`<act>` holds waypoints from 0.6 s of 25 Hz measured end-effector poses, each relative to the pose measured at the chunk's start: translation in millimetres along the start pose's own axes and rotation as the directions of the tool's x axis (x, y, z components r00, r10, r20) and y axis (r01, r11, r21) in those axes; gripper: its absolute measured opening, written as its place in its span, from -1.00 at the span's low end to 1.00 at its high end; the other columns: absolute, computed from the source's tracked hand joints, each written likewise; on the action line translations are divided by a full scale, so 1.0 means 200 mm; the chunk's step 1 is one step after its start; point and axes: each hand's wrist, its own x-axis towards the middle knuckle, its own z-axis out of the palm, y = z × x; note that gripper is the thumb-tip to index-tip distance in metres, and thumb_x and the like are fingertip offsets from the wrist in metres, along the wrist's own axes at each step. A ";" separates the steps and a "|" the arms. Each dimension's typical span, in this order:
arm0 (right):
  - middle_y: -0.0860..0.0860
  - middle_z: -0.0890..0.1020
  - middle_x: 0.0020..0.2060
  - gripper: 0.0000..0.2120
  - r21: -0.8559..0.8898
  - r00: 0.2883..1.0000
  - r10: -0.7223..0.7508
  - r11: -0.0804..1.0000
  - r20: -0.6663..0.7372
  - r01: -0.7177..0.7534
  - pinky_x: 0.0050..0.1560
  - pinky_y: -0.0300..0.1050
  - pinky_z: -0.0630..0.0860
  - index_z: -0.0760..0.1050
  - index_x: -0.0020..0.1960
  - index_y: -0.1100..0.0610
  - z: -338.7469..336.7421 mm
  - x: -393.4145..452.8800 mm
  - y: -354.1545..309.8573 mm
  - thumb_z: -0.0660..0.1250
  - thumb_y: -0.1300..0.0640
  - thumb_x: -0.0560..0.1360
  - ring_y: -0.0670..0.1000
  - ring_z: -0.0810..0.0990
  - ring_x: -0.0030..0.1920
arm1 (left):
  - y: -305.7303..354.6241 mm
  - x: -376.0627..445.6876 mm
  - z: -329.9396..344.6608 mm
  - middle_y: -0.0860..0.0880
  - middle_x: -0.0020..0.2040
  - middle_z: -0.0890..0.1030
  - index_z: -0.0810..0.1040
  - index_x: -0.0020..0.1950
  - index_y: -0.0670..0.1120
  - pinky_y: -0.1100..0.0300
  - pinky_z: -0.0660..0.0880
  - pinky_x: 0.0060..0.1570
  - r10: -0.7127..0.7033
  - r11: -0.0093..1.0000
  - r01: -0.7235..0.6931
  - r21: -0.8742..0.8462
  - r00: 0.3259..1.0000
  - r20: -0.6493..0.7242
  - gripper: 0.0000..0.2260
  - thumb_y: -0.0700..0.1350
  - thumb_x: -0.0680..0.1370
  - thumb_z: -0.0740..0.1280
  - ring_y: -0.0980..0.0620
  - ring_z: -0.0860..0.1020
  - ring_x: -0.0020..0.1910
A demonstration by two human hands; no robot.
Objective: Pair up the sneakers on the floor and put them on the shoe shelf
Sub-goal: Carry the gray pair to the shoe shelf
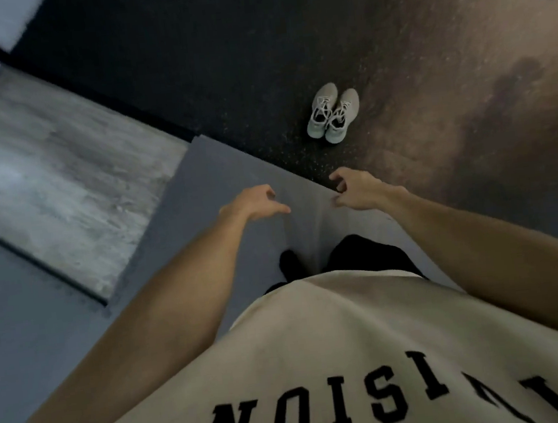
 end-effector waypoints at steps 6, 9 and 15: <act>0.12 0.48 0.28 -0.34 0.119 0.995 0.087 0.990 -0.042 -0.082 0.16 -0.04 0.45 0.21 0.47 0.11 -0.42 0.39 -0.01 0.42 0.04 0.47 0.14 0.48 0.24 | 0.34 0.49 -0.45 -0.05 0.30 0.50 0.40 0.39 -0.01 0.05 0.45 0.15 0.046 0.990 -0.053 0.127 0.997 0.056 -0.37 0.22 0.41 0.43 -0.07 0.49 0.23; 0.14 0.43 0.33 -0.31 0.183 0.985 0.159 0.972 -0.063 -0.145 0.18 -0.03 0.42 0.20 0.47 0.13 -0.68 0.57 0.03 0.44 0.05 0.45 0.16 0.45 0.28 | 0.57 0.69 -0.66 -0.04 0.31 0.47 0.41 0.39 0.00 0.06 0.46 0.15 0.051 0.990 -0.060 0.130 0.996 0.069 -0.38 0.21 0.40 0.44 -0.05 0.49 0.21; 0.20 0.42 0.34 -0.33 0.189 0.967 0.240 0.957 -0.088 -0.220 0.23 0.01 0.42 0.20 0.45 0.22 -1.08 0.83 0.14 0.42 0.05 0.47 0.22 0.42 0.32 | 0.95 1.05 -0.93 -0.05 0.36 0.44 0.36 0.42 0.02 -0.03 0.44 0.25 0.063 0.978 -0.084 0.189 0.992 0.113 -0.36 0.18 0.41 0.44 -0.05 0.47 0.25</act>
